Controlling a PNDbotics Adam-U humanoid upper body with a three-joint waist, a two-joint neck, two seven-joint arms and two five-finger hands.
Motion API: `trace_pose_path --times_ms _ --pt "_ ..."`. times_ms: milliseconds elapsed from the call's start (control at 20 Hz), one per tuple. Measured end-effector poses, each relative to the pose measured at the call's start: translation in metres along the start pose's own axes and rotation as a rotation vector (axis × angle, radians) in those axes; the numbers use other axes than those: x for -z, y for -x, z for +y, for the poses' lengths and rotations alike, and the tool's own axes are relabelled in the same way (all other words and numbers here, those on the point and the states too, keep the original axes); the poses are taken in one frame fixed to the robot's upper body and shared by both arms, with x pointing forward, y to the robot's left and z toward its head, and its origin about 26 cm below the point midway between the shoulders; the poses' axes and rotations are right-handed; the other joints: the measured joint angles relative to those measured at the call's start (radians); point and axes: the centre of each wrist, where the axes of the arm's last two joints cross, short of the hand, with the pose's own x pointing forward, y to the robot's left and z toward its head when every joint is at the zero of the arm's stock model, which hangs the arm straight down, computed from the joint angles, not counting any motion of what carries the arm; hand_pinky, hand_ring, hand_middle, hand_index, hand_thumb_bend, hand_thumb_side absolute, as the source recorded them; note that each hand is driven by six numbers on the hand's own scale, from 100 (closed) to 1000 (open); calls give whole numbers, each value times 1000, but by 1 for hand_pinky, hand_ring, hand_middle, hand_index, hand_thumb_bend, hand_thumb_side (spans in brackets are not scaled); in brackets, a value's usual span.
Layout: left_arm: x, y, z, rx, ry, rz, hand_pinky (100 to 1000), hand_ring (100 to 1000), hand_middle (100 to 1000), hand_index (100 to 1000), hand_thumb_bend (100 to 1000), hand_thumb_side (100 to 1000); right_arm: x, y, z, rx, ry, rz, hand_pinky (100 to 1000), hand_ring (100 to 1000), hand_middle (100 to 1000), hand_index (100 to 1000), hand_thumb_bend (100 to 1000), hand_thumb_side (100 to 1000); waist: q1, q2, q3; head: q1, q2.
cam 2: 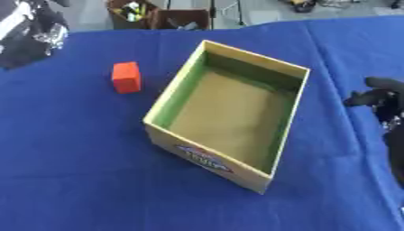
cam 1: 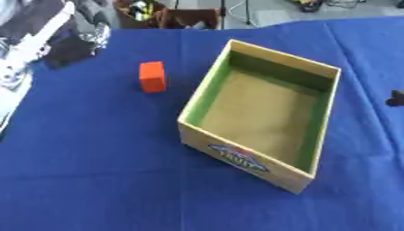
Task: Pick up objects on the table and place them in the box.
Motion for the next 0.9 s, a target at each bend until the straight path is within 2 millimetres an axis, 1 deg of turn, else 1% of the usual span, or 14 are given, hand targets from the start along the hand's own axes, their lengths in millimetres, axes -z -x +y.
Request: trace_pose_path --times_ms 200,250,300,450,500,650,700,900 --pt "16 3 -14 35 104 10 487 702 815 997 303 865 2 -1 1 0 -13 -6 863 637 532 770 100 887 4 12 -13 7 -2" --pt "19 4 -18 39 128 14 501 715 824 1000 337 865 2 -1 2 0 -15 -5 864 637 531 770 100 888 6 15 -15 8 -3" --pt "22 6 -21 41 153 17 513 728 834 1000 374 865 3 -1 2 -3 -17 -4 864 637 531 770 100 889 8 17 -18 9 -4" --pt "32 10 -30 47 222 14 563 772 879 1000 564 911 3 -1 2 -8 -22 -3 865 638 531 770 100 891 12 26 -26 13 -9" --pt "35 11 -32 49 244 11 572 778 886 1000 592 915 4 -1 2 -9 -25 -5 865 638 531 770 100 891 14 29 -28 15 -10" --pt "43 15 -40 65 316 10 593 793 899 1000 631 908 6 -1 3 -10 -33 -8 866 638 530 770 100 893 18 35 -34 19 -10" --pt "46 16 -41 73 339 12 608 804 910 1000 653 890 6 -2 3 -9 -36 -9 866 638 530 770 100 894 18 37 -35 20 -11" --pt "56 24 -39 113 415 50 638 824 931 1000 665 855 8 -2 4 -10 -48 -12 868 638 529 770 100 899 25 47 -47 23 -19"
